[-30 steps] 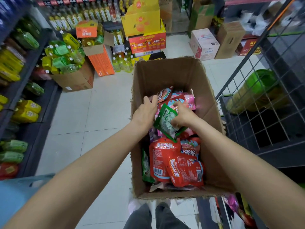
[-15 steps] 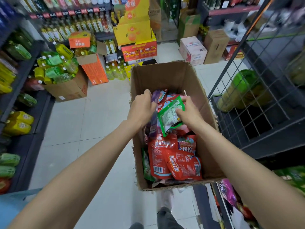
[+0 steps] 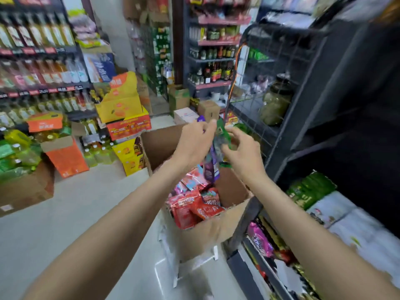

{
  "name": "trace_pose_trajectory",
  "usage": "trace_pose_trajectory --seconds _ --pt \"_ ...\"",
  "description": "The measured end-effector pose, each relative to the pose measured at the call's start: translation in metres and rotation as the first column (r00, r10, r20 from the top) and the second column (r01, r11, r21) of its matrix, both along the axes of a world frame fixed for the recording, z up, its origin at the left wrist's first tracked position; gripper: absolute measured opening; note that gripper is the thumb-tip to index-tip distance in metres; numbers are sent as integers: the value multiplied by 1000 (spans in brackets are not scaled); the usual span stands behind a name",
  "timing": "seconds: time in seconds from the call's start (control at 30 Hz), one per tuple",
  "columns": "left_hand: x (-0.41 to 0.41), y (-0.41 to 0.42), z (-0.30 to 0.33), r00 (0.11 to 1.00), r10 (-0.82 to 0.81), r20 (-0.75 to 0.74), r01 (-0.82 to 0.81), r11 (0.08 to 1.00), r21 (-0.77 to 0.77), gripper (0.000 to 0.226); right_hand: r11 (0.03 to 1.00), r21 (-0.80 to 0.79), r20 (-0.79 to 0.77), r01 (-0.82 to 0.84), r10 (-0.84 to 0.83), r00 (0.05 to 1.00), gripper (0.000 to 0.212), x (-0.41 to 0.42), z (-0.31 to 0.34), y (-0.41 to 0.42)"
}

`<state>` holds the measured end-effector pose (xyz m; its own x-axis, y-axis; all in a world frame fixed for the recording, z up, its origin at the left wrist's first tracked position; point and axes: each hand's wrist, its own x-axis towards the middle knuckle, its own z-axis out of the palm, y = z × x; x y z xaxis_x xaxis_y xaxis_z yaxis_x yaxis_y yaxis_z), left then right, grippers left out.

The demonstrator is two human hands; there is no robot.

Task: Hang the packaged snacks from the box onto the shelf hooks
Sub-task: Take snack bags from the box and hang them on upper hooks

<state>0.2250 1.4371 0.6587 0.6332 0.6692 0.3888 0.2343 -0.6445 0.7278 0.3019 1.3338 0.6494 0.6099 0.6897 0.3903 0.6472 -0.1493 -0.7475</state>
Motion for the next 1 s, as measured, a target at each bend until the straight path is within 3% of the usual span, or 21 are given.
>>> trace_pose_trajectory --seconds 0.07,0.17,0.23,0.33,0.43,0.6,0.7,0.83,1.0 --pt "0 -29 25 995 -73 71 76 996 -41 59 999 7 56 54 -54 997 41 -11 16 -28" --pt "4 -66 53 990 -143 -15 144 978 151 46 996 14 39 83 -83 996 50 -19 38 -69" --pt "8 -82 72 983 -183 -26 185 961 206 38 998 50 -60 27 -24 998 57 -20 53 -97" --pt "13 -99 99 959 -275 61 261 948 181 45 983 170 -211 73 -36 977 54 -11 76 -135" --pt "21 -114 124 912 -386 138 366 919 147 47 960 197 -233 201 -154 960 56 6 102 -165" --pt "45 -133 159 858 -476 193 442 875 194 49 918 355 -229 176 -97 969 51 18 146 -196" --pt "64 -142 181 867 -471 165 421 867 265 47 916 373 -215 149 -71 974 49 30 173 -211" --pt "88 -148 211 918 -373 137 304 882 361 40 892 378 -60 249 -245 968 60 51 208 -216" --pt "105 -147 240 923 -308 232 178 874 453 24 860 393 95 325 -389 916 65 89 250 -212"
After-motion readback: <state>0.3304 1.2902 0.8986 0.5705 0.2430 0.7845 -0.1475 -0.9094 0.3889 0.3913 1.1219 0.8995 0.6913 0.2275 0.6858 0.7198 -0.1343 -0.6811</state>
